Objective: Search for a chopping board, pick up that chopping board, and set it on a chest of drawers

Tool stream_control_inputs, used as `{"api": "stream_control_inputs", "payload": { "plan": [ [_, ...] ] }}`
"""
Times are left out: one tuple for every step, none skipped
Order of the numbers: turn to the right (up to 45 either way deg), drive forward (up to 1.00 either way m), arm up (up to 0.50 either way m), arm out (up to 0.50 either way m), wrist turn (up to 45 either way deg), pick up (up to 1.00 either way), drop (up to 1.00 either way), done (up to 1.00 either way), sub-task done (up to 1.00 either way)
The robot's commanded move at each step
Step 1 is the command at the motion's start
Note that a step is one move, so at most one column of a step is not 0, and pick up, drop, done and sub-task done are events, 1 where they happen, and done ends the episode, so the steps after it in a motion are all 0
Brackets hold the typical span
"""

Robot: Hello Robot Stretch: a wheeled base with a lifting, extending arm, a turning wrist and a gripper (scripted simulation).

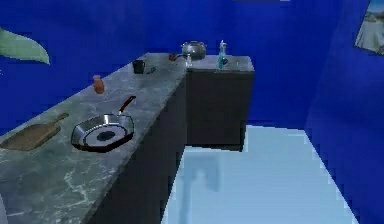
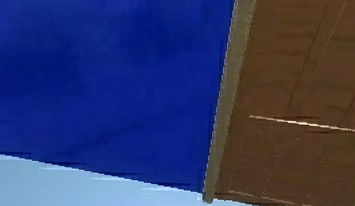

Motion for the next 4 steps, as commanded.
{"api": "stream_control_inputs", "payload": {
  "plan": [
    [45.0,0.00,0.00,0.00,0.0,0.00,0.00,0.00,0.00],
    [45.0,0.00,0.00,0.00,0.0,0.00,0.00,0.00,0.00],
    [9.0,0.00,0.00,0.00,0.0,0.00,0.00,0.00,0.00],
    [0.0,0.05,0.00,0.00,0.0,0.00,0.00,0.00,0.00]
  ]
}}
